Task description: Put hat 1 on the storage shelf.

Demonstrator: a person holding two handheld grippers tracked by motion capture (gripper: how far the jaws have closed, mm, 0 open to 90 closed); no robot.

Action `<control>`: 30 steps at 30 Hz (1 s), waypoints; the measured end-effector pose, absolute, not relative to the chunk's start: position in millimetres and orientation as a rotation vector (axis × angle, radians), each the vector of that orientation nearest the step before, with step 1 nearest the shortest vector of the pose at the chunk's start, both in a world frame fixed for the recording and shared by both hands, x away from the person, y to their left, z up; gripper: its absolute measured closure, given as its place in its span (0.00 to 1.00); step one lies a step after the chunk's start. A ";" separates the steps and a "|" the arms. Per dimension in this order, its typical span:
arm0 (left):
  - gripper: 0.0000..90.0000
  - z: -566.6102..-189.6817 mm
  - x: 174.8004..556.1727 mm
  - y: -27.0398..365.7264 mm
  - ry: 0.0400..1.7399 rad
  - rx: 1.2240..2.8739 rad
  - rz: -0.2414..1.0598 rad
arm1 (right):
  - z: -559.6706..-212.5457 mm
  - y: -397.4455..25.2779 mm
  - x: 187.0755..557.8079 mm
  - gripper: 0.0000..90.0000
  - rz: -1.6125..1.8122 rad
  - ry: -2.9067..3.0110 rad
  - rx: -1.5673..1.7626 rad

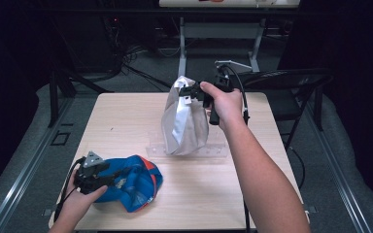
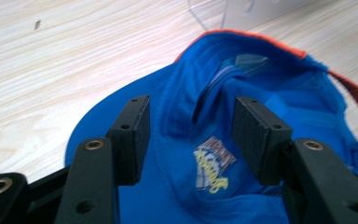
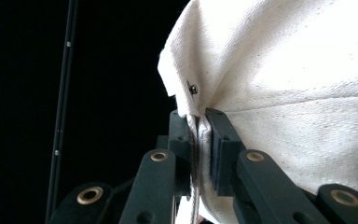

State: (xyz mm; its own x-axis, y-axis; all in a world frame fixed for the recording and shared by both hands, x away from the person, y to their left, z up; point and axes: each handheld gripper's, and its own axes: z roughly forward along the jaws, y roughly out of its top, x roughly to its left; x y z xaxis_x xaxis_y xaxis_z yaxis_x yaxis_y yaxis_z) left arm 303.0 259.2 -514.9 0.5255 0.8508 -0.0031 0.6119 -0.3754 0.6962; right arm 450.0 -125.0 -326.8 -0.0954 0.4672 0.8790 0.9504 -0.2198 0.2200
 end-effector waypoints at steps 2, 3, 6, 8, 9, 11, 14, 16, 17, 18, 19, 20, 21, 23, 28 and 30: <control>0.53 -513.2 303.9 254.5 1.171 2.113 0.466 | -329.1 -125.0 450.6 0.91 -1.284 -1.547 -1.689; 0.53 -513.2 303.9 254.5 1.171 2.113 0.466 | -329.1 -125.0 450.6 0.91 -1.284 -1.547 -1.689; 0.53 -508.3 307.0 240.3 1.130 2.130 0.475 | -331.4 -127.1 449.8 0.91 -1.286 -1.539 -1.689; 0.53 -505.6 308.4 231.3 1.110 2.132 0.473 | -331.3 -128.0 449.1 0.91 -1.288 -1.541 -1.688; 0.53 -504.5 309.1 226.2 1.094 2.134 0.473 | -331.5 -128.0 448.8 0.91 -1.291 -1.542 -1.688; 0.53 -503.0 309.6 219.3 1.080 2.139 0.474 | -331.1 -128.3 448.1 0.91 -1.286 -1.546 -1.689; 0.52 -499.4 311.7 201.2 1.028 2.161 0.465 | -330.4 -128.1 446.7 0.91 -1.286 -1.551 -1.689; 0.51 -496.4 314.4 183.8 0.981 2.166 0.464 | -329.9 -127.8 445.9 0.91 -1.285 -1.554 -1.689; 0.51 -496.4 314.4 183.8 0.981 2.166 0.464 | -329.9 -127.8 445.9 0.91 -1.285 -1.554 -1.689; 0.51 -494.2 317.1 171.6 0.956 2.176 0.465 | -329.8 -127.1 445.4 0.91 -1.286 -1.556 -1.688; 0.51 -493.7 318.4 166.7 0.951 2.176 0.463 | -329.9 -126.9 445.2 0.91 -1.284 -1.558 -1.685; 0.51 -492.9 320.0 162.9 0.943 2.178 0.451 | -330.1 -126.5 445.1 0.91 -1.285 -1.559 -1.684; 0.51 -492.9 320.0 162.9 0.943 2.178 0.451 | -330.1 -126.5 445.1 0.91 -1.285 -1.559 -1.684; 0.51 -492.8 322.9 155.1 0.936 2.179 0.452 | -330.5 -125.7 445.0 0.91 -1.283 -1.559 -1.685; 0.51 -492.2 330.3 141.5 0.930 2.193 0.435 | -330.7 -125.3 444.6 0.91 -1.286 -1.555 -1.682; 0.51 -492.8 332.4 135.0 0.925 2.188 0.435 | -330.9 -125.7 444.4 0.91 -1.285 -1.553 -1.680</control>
